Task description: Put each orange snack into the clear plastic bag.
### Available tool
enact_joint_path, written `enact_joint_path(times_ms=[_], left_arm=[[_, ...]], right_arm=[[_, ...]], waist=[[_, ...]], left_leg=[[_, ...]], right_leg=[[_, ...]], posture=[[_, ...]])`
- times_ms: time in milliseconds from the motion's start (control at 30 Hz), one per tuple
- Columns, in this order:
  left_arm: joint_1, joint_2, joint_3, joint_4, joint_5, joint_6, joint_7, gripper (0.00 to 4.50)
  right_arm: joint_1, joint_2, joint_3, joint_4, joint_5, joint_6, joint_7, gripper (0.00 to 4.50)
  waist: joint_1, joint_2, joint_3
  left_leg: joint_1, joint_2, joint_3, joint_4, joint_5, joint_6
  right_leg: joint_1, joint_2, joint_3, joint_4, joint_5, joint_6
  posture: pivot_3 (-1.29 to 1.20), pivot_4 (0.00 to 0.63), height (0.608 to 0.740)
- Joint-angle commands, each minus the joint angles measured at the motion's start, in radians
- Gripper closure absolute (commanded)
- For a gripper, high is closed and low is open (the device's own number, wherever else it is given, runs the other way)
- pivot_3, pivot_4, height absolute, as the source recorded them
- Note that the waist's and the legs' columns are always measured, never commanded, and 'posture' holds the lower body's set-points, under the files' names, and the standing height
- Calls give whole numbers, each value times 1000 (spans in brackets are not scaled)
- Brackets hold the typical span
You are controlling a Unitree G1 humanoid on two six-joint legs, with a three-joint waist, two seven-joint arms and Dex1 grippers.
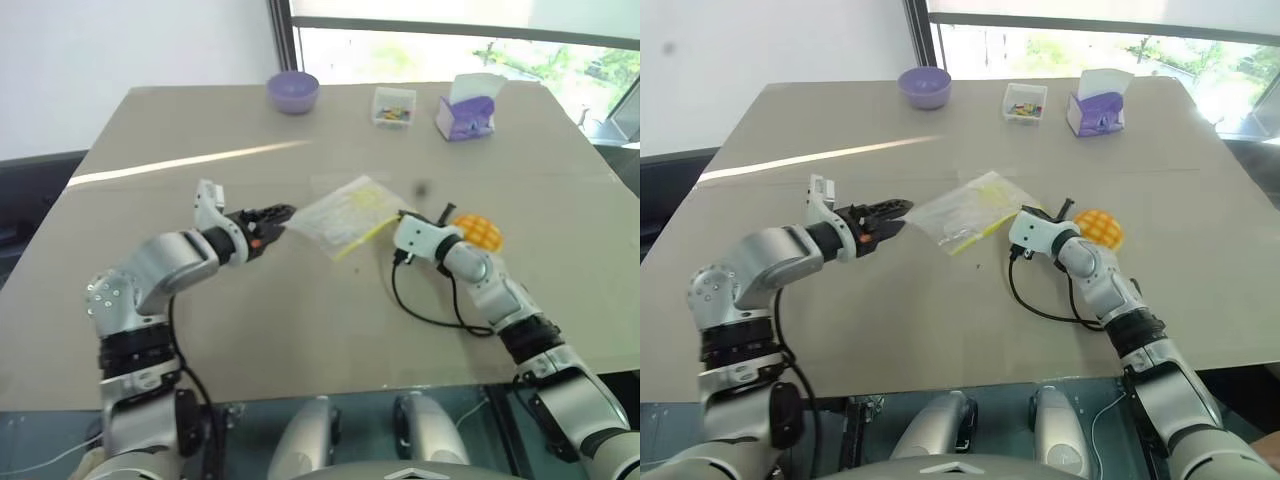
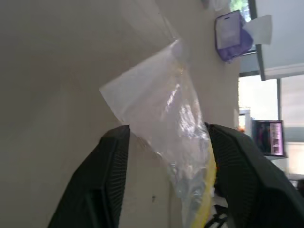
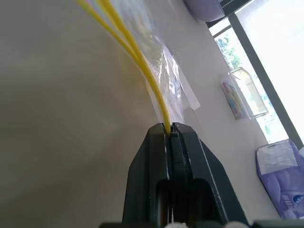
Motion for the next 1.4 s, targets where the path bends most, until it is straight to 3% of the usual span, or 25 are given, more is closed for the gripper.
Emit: enact_joint_path(times_ms=[33,100,167,300,367,533,767,1133,1400], left_arm=[[18,131,-73,-116,296,-54,-269,1932],[29,290,-187,-224,526,-110,-505,1932],[50,417,-275,-328,775,-293,-707,1932],[102,549,-411,-444,1198,-658,-955,1932],[128,564,-445,-476,1322,-764,-1023,1932],[147,523,-448,-550,1398,-801,-1131,1932],[96,470,-501,-622,1505,-671,-1167,1932],[28,348,-667,-675,1772,-423,-1078,1932],[31,281,-701,-667,1915,-412,-1063,1932]], right_arm=[[-39,6,-30,-23,42,-10,23,4500],[-48,16,-26,-41,55,4,45,4500],[-54,42,-33,-73,56,66,39,4500],[-80,86,-36,-115,63,173,62,4500],[-100,107,-35,-121,65,215,68,4500],[-165,165,-44,-75,52,311,10,4500],[-201,224,-48,-43,67,362,-52,4500],[-172,286,-40,-84,65,406,-142,4500],[-141,298,-19,-125,40,422,-168,4500]], waist=[[-1,-1,1],[-4,-4,5],[-4,-4,6],[0,-4,6],[0,-4,6],[-5,-5,6],[-13,-5,6],[-29,-5,6],[-27,-5,6]], left_leg=[[0,0,0,-1,0,0],[0,0,1,-2,0,0],[-2,1,3,-4,0,0],[-4,1,8,-14,1,-1],[-5,2,10,-16,1,-1],[-18,5,13,-15,1,-1],[-18,5,13,-14,1,0],[-17,5,14,-13,1,0],[-17,5,14,-12,1,-1]], right_leg=[[-1,0,1,0,0,0],[-2,1,1,0,0,0],[-5,1,2,0,0,0],[-12,0,7,-3,-1,-1],[-15,0,9,-3,-1,-2],[-30,1,11,0,-1,-2],[-30,2,12,2,-1,-2],[-29,4,13,4,-1,-2],[-29,4,13,5,-1,-2]], posture=[[0,150,740],[0,150,740],[0,150,740],[0,150,740],[0,150,740],[0,150,740],[0,150,740],[0,150,740],[0,150,740]])
